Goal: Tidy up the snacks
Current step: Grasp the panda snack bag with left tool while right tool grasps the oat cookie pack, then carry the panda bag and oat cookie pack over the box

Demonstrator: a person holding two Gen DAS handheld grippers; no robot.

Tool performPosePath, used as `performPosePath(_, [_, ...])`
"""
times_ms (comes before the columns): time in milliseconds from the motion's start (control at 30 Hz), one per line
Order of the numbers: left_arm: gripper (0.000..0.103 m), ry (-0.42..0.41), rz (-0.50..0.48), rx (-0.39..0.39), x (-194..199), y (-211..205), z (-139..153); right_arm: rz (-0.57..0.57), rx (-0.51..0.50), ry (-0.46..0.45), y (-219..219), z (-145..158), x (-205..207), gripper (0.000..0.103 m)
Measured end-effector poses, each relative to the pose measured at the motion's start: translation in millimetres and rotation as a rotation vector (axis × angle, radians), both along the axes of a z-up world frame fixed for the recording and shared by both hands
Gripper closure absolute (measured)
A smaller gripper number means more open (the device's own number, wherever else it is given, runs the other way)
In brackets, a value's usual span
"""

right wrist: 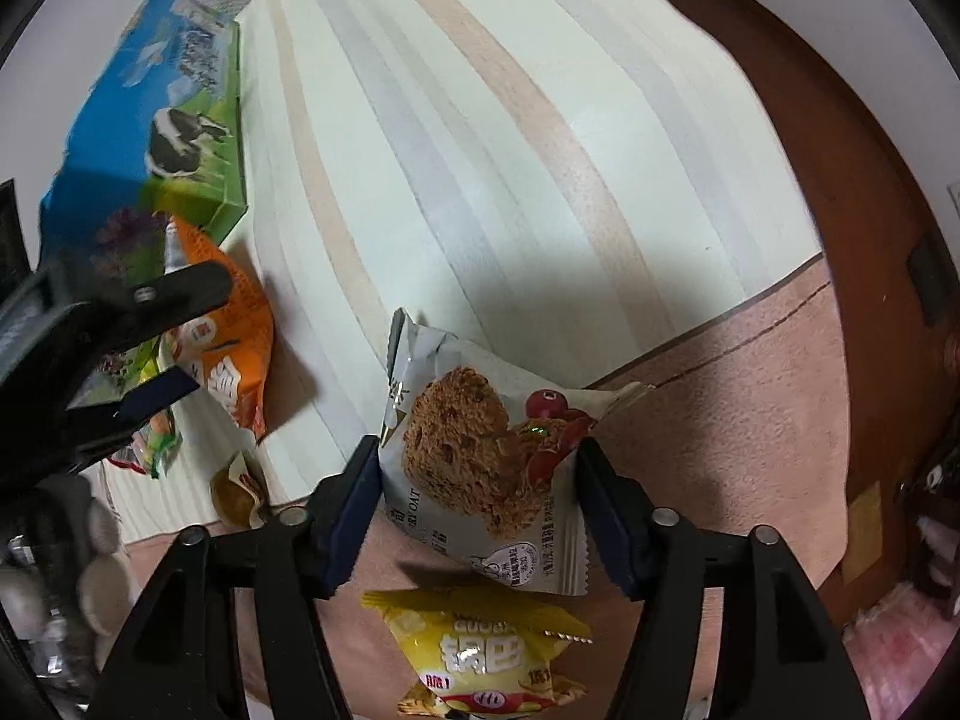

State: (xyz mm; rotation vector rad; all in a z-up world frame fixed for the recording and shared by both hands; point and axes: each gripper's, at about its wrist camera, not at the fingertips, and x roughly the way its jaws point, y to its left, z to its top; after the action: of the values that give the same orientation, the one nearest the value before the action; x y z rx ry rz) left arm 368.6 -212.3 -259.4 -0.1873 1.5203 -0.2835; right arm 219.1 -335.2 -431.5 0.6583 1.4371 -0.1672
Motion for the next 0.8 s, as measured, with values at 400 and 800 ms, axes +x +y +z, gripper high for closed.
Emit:
performPosePath(400, [0.055,-0.070,-0.137,0.194,-57.0,26.1,10.9,0.034,-0.049,-0.019,10.6,-5.6,-5.7,0.039])
performPosePath(800, [0.058,0.021,-0.021,0.107,-75.1,70.4,-15.7,0.061,-0.086,-0.002,31.7,-17.3,0.2,0.037])
